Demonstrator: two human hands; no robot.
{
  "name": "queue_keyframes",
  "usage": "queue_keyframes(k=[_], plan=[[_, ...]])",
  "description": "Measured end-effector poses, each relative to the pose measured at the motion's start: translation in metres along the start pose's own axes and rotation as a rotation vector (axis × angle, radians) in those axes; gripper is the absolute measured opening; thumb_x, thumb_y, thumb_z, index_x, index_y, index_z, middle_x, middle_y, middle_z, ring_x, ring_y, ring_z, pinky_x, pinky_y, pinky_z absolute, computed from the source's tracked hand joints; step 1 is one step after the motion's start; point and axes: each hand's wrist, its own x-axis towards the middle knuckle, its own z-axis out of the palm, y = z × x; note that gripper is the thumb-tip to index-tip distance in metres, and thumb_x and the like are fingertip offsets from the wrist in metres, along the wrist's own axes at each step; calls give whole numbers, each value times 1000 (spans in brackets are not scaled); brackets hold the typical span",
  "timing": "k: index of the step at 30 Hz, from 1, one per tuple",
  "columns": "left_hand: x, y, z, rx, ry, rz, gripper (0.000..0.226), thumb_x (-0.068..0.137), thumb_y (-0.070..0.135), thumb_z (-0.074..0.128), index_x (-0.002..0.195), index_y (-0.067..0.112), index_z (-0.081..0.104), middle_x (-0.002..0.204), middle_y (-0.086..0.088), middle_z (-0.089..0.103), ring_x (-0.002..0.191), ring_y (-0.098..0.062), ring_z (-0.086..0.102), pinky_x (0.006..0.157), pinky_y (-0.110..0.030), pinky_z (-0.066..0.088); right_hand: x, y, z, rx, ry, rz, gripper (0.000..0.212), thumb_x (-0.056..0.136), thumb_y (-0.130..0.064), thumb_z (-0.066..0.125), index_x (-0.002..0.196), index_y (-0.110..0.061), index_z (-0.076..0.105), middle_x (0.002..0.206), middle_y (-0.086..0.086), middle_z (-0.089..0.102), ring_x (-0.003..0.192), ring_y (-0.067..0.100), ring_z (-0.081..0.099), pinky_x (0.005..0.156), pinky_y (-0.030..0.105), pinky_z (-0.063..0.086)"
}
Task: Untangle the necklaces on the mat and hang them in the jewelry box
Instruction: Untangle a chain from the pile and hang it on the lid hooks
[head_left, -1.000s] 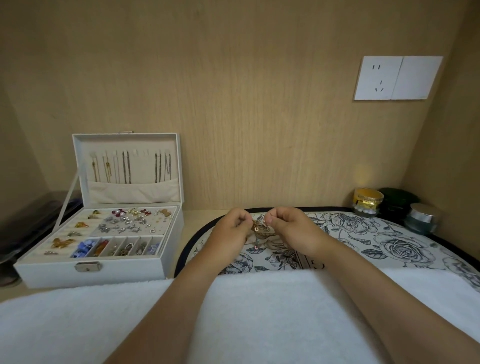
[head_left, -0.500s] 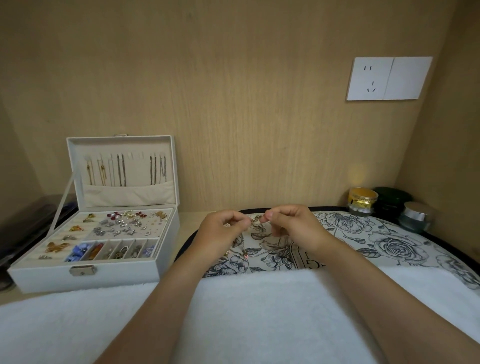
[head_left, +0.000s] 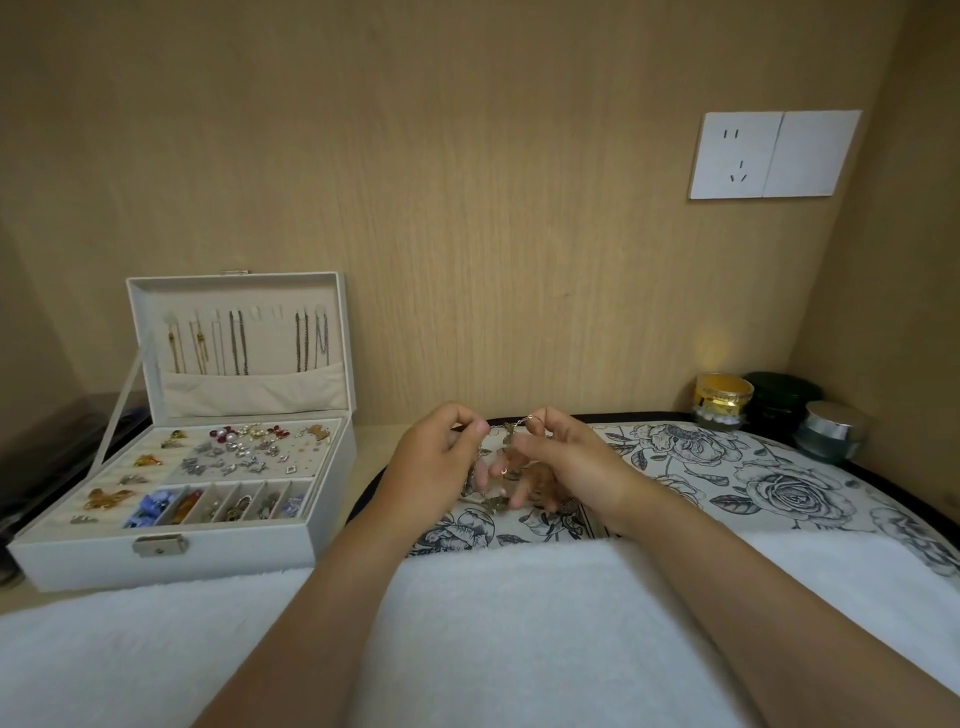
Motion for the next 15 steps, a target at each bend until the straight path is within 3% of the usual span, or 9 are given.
queue_keyframes(k=[3, 7, 11, 15], plan=[[0, -1, -4, 46, -29, -25, 13, 97, 31, 57, 86, 29, 64, 67, 7, 69, 57, -8, 56, 64, -29, 45, 2, 0, -2, -94, 43, -8, 29, 99, -3, 55, 88, -19, 33, 77, 10, 72, 56, 22, 53, 44, 25, 31], [-1, -4, -21, 436, -62, 25, 10, 89, 46, 64, 92, 38, 70, 93, 23, 66, 91, 6, 58, 80, -26, 45, 4, 2, -7, -200, 187, -24, 25, 99, -7, 55, 87, -16, 36, 64, 5, 63, 56, 19, 53, 45, 19, 40], [-1, -3, -35, 593, -89, -12, 18, 88, 52, 63, 92, 39, 74, 79, 18, 67, 79, 0, 60, 74, -25, 48, 7, 8, -14, -234, 261, -23, 24, 99, -10, 55, 85, -17, 37, 63, 5, 60, 55, 19, 54, 52, 33, 41], [-1, -2, -43, 761, -24, -10, 24, 90, 56, 58, 78, 38, 67, 61, 16, 55, 65, -2, 53, 58, -23, 34, 9, 10, -15, -252, 314, -43, 28, 99, -10, 54, 80, -17, 36, 71, 9, 66, 44, 18, 50, 49, 31, 42]])
